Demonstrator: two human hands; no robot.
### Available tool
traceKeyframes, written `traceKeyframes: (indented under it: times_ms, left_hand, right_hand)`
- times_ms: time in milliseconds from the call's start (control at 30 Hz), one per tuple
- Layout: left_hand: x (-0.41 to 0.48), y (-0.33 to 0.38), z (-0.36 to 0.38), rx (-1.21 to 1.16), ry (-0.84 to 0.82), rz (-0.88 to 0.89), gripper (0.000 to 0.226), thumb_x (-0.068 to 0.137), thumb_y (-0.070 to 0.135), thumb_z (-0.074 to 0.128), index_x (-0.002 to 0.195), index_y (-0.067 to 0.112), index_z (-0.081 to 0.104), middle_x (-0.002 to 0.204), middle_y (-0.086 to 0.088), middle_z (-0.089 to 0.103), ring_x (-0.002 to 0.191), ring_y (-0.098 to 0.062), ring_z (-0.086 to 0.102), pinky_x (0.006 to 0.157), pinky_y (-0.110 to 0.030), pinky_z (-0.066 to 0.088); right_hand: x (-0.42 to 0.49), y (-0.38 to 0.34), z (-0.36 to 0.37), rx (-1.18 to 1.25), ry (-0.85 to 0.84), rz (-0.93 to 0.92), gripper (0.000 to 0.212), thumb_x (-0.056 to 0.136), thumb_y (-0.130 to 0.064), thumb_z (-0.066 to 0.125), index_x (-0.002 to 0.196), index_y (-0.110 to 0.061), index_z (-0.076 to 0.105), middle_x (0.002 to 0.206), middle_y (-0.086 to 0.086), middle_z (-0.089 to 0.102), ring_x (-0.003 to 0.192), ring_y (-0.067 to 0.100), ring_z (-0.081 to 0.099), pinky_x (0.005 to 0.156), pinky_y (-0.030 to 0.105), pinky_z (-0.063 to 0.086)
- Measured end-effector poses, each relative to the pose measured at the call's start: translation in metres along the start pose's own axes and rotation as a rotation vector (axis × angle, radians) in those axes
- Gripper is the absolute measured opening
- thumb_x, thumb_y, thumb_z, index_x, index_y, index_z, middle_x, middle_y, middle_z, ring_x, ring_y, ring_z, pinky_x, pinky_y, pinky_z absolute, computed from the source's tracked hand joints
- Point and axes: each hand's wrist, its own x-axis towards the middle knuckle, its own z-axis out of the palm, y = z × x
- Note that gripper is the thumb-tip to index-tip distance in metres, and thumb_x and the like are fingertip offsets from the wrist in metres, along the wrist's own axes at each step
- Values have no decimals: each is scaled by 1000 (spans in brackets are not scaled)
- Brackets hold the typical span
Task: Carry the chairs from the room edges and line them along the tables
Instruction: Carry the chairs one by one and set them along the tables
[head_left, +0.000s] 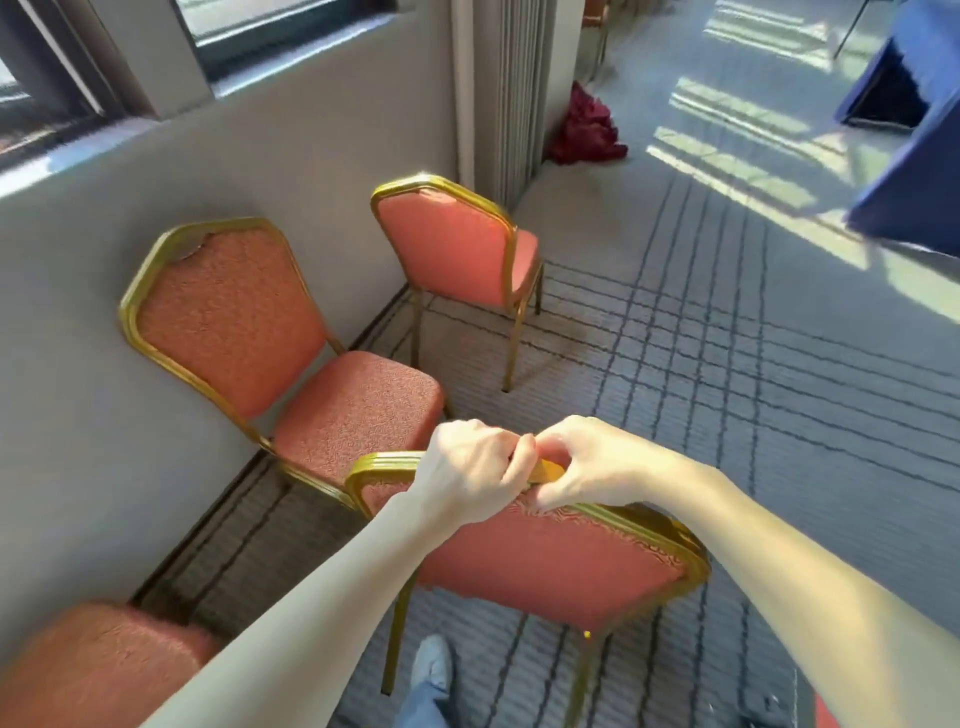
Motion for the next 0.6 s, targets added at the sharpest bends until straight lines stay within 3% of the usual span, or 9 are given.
traceKeyframes:
  times_ms: [133,233,367,500,600]
  left_hand:
    - [60,-14,0,-20,-101,19,58,91,50,17,68,16,58,74,-8,69,75,-30,64,64,-35,42]
    - [89,-21,1,-107,-121,69,53,93,48,21,66,16,53,74,-9,68,74,-30,64,64,-36,42]
    - [120,-29,4,-143,-117,103,51,95,47,24,61,17,48,70,-9,66,70,-28,62,59,-33,33]
    - [150,-32,6,-147,-121,101,51,97,44,28,60,17,50,70,-8,67,70,-28,63,60,-32,37]
    - [177,-33,11,-124,-136,62,53,95,45,28,64,13,56,72,-10,67,72,-29,63,61,-33,36]
  right_hand:
    - [27,6,-20,124,153,139,19,68,-37,69,81,-25,63,72,-1,65,61,12,57,61,47,50]
    - [44,11,-20,44,336,242,19,70,-39,67,87,-33,63,76,-7,69,74,16,65,65,42,53]
    - [70,15,-24,-153,602,289,27,78,-47,66,100,-31,67,90,1,74,92,31,66,71,38,48]
    - [85,24,-40,-175,721,256,35,73,-50,54,96,-27,68,86,7,74,90,37,65,67,39,46]
    - [98,34,-58,-202,749,236,27,74,-43,59,92,-25,68,81,9,72,86,39,65,64,37,43]
